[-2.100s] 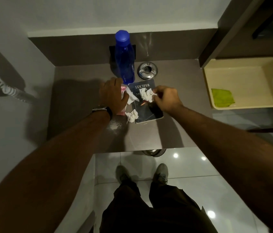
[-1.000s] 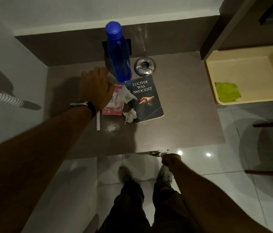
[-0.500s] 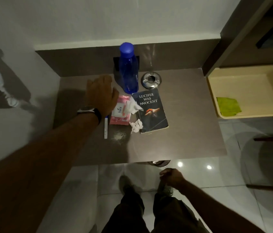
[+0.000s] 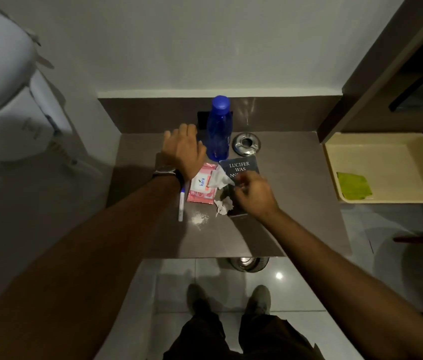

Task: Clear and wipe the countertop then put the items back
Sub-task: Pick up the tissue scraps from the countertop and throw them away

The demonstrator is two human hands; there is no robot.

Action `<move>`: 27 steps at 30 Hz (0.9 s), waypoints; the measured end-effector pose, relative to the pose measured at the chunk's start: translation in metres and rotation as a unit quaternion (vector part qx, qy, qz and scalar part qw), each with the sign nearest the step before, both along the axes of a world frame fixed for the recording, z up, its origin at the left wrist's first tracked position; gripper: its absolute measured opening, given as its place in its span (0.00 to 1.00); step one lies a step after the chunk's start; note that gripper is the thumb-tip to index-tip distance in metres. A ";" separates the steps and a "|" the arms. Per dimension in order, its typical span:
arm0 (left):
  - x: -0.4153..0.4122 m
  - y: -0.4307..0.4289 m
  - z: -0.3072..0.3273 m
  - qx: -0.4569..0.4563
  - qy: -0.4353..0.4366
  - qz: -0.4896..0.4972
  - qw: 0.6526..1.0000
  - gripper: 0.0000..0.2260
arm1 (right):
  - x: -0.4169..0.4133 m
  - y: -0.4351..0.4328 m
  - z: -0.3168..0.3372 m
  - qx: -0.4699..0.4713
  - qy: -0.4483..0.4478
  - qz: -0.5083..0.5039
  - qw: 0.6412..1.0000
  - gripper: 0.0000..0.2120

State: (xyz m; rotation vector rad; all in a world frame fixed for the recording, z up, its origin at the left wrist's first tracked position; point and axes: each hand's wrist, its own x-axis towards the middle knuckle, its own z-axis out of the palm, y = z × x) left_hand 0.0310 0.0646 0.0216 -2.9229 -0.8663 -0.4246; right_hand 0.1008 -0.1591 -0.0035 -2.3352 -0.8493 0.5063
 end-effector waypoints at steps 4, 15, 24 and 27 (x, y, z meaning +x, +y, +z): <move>-0.004 0.008 0.020 -0.006 0.039 0.024 0.999 0.14 | 0.010 0.056 0.005 -0.038 0.070 0.024 0.997 0.27; -0.045 0.011 -0.040 -0.085 0.025 0.008 0.996 0.13 | 0.008 0.044 -0.054 -0.117 0.003 0.079 0.990 0.12; -0.151 -0.006 -0.155 -0.159 0.191 0.118 0.961 0.28 | -0.025 -0.019 -0.115 -0.104 -0.199 0.162 0.961 0.34; -0.173 -0.006 -0.171 -0.156 0.221 0.125 0.955 0.32 | -0.033 -0.014 -0.119 -0.127 -0.242 0.164 0.948 0.31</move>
